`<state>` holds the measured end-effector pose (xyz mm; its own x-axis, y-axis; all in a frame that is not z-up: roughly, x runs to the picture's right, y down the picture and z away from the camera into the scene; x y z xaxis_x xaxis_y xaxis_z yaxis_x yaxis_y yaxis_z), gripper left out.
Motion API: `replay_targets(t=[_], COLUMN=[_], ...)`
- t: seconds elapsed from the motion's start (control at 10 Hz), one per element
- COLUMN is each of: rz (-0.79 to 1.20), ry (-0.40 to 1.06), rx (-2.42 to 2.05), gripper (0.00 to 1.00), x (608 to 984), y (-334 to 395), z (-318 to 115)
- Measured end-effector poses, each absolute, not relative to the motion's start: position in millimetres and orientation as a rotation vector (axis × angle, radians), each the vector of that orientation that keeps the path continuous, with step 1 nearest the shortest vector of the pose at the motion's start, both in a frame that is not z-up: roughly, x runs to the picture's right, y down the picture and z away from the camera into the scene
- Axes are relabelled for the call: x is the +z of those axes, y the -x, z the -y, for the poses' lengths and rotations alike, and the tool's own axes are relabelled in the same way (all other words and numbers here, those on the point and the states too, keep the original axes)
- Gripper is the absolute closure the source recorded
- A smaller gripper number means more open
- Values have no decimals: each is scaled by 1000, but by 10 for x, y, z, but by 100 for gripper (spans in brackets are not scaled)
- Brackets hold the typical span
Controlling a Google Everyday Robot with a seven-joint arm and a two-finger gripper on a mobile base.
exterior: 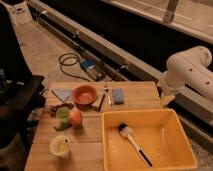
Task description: Place sponge in tray
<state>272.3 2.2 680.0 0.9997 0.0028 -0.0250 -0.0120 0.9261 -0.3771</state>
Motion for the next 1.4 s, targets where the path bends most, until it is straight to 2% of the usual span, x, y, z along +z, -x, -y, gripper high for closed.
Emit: replay_targets(t=[0.2,0.4,0.9,1.4], rz=[11,41,52,129], ry=[298,267,273,312], rx=[-34,-48,-43,-76], gripper=[35,35,35,35], x=[6865,6937,6998,7604], y=[-2416,-2141,-2145,-1647], z=[613,871,868,475])
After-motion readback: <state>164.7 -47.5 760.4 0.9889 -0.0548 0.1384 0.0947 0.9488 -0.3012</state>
